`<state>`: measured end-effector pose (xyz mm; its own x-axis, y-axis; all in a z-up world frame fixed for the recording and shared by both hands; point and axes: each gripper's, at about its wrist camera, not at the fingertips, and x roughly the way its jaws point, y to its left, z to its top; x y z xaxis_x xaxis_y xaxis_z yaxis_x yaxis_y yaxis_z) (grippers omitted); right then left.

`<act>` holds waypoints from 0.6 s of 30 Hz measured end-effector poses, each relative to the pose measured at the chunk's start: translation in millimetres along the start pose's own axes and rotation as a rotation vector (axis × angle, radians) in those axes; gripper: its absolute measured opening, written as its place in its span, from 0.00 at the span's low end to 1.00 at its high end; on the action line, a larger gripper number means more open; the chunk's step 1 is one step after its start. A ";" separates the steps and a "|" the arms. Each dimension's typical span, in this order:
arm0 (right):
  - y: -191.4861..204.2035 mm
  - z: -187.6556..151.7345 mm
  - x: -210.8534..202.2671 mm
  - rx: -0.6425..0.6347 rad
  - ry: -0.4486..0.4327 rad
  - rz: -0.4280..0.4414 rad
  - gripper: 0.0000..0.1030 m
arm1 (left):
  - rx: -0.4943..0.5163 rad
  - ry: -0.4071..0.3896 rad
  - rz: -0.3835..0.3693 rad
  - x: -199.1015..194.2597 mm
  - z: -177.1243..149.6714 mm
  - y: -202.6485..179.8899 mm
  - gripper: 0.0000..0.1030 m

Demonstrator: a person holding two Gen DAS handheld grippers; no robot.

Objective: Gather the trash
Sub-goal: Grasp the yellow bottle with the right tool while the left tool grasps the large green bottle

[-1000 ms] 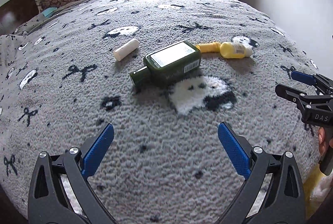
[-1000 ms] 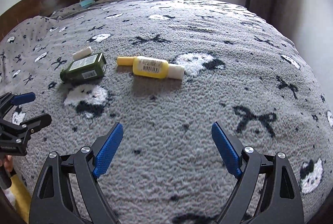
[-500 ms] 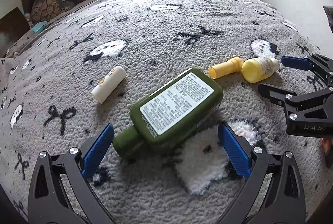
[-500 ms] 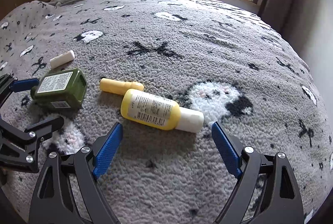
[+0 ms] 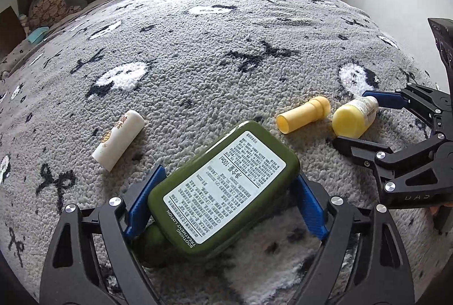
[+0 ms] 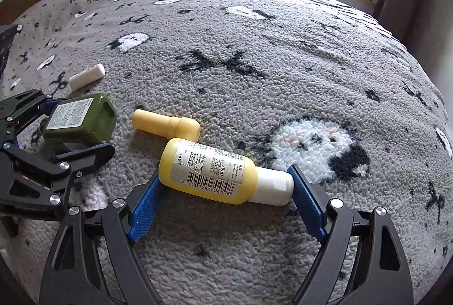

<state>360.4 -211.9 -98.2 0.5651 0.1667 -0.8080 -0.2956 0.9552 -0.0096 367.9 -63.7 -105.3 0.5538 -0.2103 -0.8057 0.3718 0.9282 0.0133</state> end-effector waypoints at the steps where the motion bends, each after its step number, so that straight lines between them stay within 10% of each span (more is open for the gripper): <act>1: 0.3 -0.4 -0.5 0.001 0.001 -0.001 0.82 | 0.001 -0.001 0.003 -0.8 -0.8 -0.9 0.80; 18: 8.7 -57.1 -103.0 0.018 -0.089 -0.033 0.82 | -0.008 -0.074 0.024 -105.9 -51.7 -26.6 0.80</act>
<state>255.6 -234.8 -48.7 0.6406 0.1558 -0.7519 -0.2628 0.9646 -0.0240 260.8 -50.3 -51.0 0.6163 -0.2093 -0.7592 0.3518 0.9357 0.0275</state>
